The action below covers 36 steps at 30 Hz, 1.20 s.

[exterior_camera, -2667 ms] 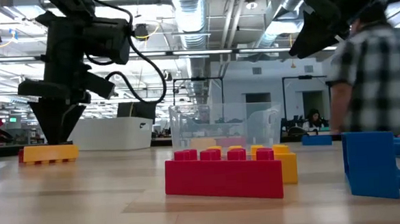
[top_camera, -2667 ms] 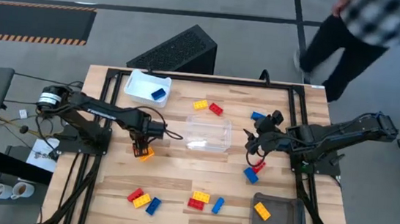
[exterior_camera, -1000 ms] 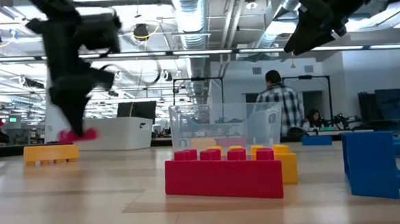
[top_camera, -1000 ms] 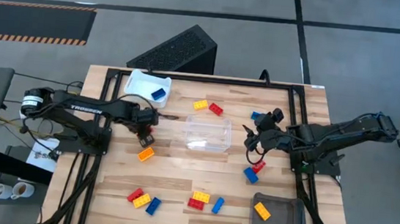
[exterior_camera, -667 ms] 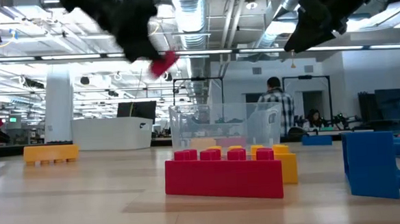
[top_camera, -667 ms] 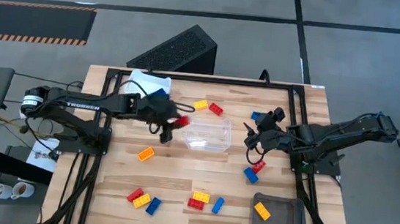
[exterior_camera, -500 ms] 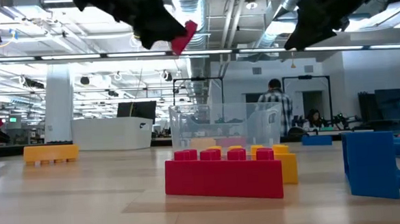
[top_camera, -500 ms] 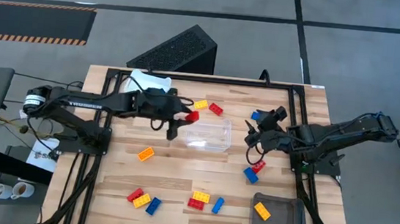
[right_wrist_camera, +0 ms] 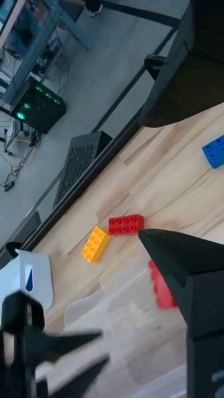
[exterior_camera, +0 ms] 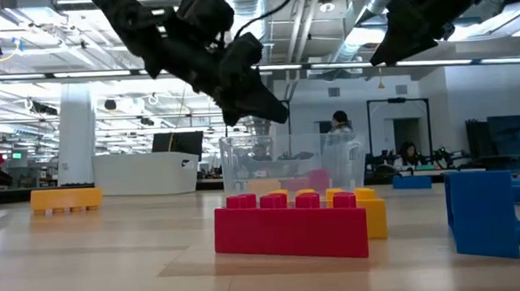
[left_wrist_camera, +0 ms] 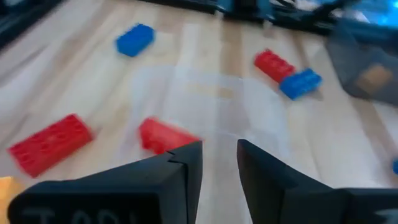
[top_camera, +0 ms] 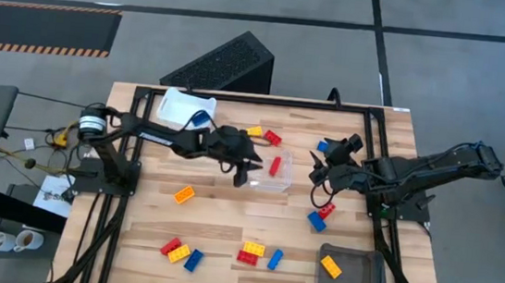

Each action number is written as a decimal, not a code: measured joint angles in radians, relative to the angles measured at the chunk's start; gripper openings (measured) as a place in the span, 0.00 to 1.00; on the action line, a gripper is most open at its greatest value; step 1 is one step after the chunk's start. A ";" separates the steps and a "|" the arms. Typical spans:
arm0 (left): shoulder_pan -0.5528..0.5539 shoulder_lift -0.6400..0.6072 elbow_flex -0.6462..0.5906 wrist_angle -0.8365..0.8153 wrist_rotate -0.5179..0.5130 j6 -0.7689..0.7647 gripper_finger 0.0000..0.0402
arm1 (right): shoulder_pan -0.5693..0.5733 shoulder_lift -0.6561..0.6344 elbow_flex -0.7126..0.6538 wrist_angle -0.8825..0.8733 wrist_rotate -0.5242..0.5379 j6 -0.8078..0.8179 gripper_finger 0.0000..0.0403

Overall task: Sort & place blocks by color
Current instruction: Put the blue game piece into the white bin

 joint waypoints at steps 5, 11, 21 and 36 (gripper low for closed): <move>0.025 -0.021 0.000 0.020 0.028 -0.024 0.27 | 0.000 0.000 0.000 -0.002 -0.002 -0.005 0.75; 0.030 -0.116 0.001 0.020 0.007 0.017 0.36 | -0.002 0.000 0.000 0.004 -0.001 0.000 0.75; 0.033 -0.249 -0.075 0.167 -0.060 0.084 0.38 | -0.091 0.034 0.000 -0.021 -0.010 0.161 0.75; 0.128 -0.245 -0.351 0.649 -0.037 -0.043 0.38 | -0.320 0.162 0.000 -0.093 -0.144 0.231 0.75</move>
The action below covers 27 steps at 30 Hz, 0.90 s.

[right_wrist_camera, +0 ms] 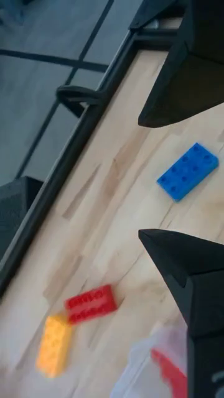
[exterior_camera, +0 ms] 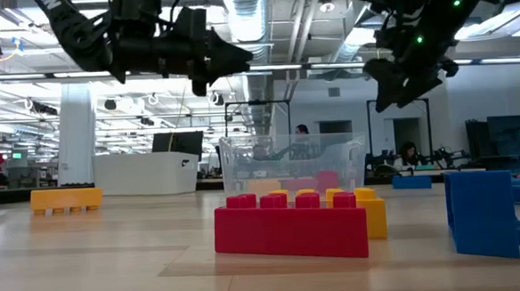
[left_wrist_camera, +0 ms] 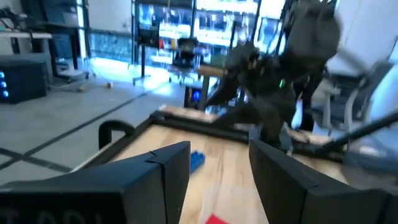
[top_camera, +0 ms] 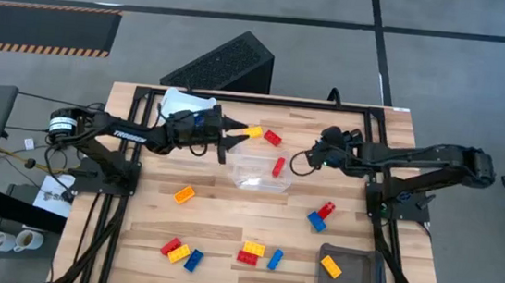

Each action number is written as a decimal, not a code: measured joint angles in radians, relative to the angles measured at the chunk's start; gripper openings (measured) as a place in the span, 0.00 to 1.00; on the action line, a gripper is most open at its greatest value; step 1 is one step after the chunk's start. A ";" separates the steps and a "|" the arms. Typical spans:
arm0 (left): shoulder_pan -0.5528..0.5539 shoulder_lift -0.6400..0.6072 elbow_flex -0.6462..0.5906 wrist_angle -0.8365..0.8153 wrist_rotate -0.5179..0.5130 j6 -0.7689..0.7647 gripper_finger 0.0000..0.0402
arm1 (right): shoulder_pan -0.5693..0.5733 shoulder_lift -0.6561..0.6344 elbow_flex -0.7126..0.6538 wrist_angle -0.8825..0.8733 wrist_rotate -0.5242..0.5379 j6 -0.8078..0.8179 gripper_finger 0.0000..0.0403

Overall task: Sort & place blocks by color
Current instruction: Put the blue game piece into the white bin

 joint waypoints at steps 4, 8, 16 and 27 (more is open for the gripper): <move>0.018 0.000 -0.039 0.050 0.033 -0.030 0.38 | -0.068 0.009 0.000 0.037 -0.081 -0.088 0.75; 0.019 0.000 -0.055 0.069 0.042 -0.035 0.38 | -0.139 0.009 0.000 0.090 -0.185 -0.175 0.75; 0.017 0.000 -0.055 0.071 0.075 -0.035 0.38 | -0.367 -0.021 -0.131 0.242 -0.546 -0.435 0.75; 0.016 0.000 -0.055 0.071 0.066 -0.045 0.38 | -0.481 -0.037 -0.261 0.364 -0.613 -0.584 0.75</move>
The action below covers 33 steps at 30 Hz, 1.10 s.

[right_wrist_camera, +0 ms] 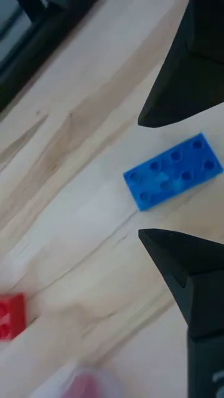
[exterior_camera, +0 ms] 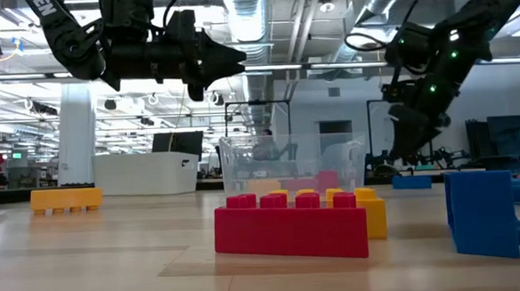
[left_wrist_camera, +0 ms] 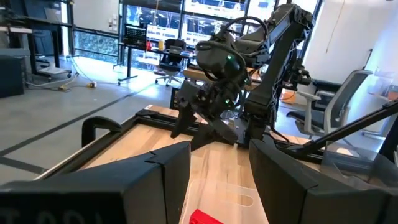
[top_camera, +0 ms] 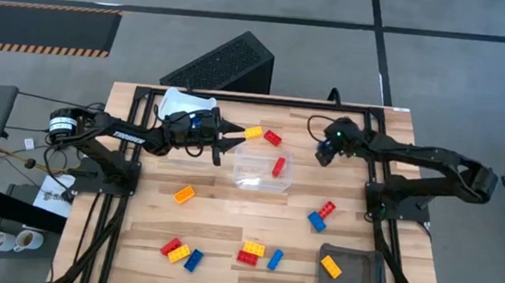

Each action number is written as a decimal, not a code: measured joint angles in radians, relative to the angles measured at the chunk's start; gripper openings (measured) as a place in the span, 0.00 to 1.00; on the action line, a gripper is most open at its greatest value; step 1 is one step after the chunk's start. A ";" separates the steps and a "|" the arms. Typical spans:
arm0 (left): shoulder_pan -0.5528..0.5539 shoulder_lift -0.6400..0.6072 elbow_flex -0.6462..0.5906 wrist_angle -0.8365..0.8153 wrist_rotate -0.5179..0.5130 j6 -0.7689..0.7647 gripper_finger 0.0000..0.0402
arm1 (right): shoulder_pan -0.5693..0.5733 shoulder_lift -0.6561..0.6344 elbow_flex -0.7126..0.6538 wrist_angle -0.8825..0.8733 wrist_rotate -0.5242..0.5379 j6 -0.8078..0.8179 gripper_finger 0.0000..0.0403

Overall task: Sort & place blocks by color
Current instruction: Put the blue game piece into the white bin

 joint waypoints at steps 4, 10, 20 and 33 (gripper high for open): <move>0.000 0.000 0.000 0.000 -0.001 -0.015 0.38 | -0.019 0.000 -0.018 -0.014 0.009 -0.028 0.75; 0.000 0.000 0.000 -0.006 0.000 -0.020 0.38 | -0.048 0.006 -0.048 -0.004 -0.039 -0.032 0.75; 0.000 0.000 0.000 -0.048 0.005 -0.022 0.38 | -0.096 0.090 -0.098 0.064 -0.038 -0.040 0.75; 0.000 0.000 0.000 -0.073 0.005 -0.049 0.38 | -0.066 0.206 -0.106 0.163 -0.052 0.043 0.58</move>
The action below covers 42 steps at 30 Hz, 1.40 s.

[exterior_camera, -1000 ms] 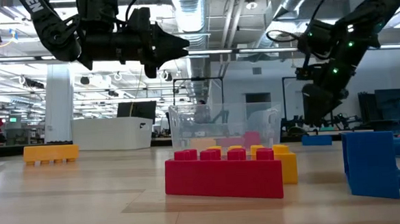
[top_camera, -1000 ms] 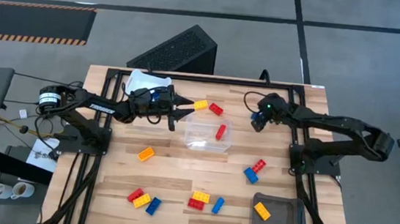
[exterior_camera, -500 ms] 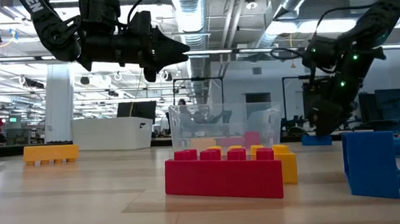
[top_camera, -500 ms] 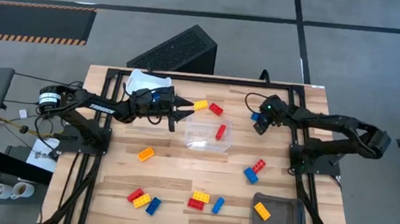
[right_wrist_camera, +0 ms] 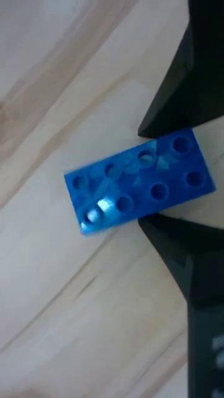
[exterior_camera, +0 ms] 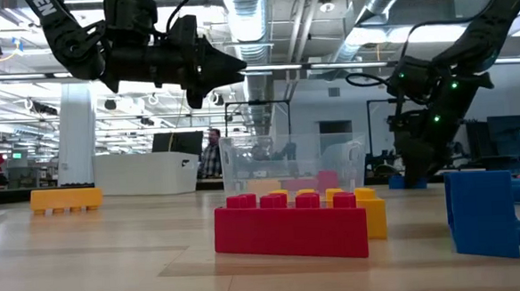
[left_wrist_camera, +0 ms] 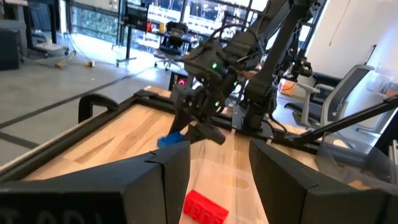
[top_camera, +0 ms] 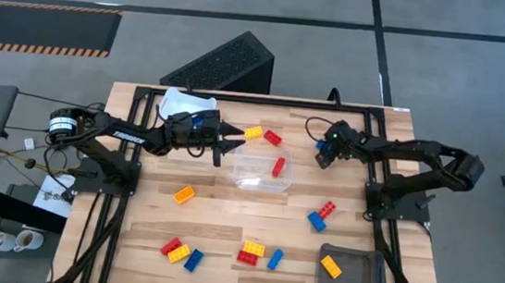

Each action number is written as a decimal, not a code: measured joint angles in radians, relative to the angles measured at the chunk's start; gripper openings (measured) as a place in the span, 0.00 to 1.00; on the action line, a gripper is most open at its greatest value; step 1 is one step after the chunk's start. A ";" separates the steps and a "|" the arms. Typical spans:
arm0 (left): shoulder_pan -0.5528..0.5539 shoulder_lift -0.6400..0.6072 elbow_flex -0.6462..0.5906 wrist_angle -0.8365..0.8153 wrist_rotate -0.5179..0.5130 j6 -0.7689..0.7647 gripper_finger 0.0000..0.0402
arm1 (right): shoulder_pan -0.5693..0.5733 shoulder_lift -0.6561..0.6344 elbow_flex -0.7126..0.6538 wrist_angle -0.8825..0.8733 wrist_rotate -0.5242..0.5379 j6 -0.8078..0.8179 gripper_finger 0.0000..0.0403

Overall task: Sort & place blocks by color
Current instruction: Put the blue game piece into the white bin

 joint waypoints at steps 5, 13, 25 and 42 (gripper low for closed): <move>0.000 0.000 0.000 -0.039 -0.001 -0.006 0.38 | 0.044 -0.024 -0.002 -0.002 0.011 0.017 0.34; -0.018 0.000 0.000 -0.049 -0.037 -0.003 0.38 | 0.103 -0.153 -0.007 -0.015 -0.077 0.065 0.33; -0.053 0.035 0.088 0.003 -0.063 0.002 0.42 | 0.266 -0.332 -0.005 0.338 -0.302 0.142 0.39; -0.085 0.402 0.433 0.029 0.143 -0.152 0.77 | 0.444 -0.283 -0.003 0.603 -0.328 0.160 0.40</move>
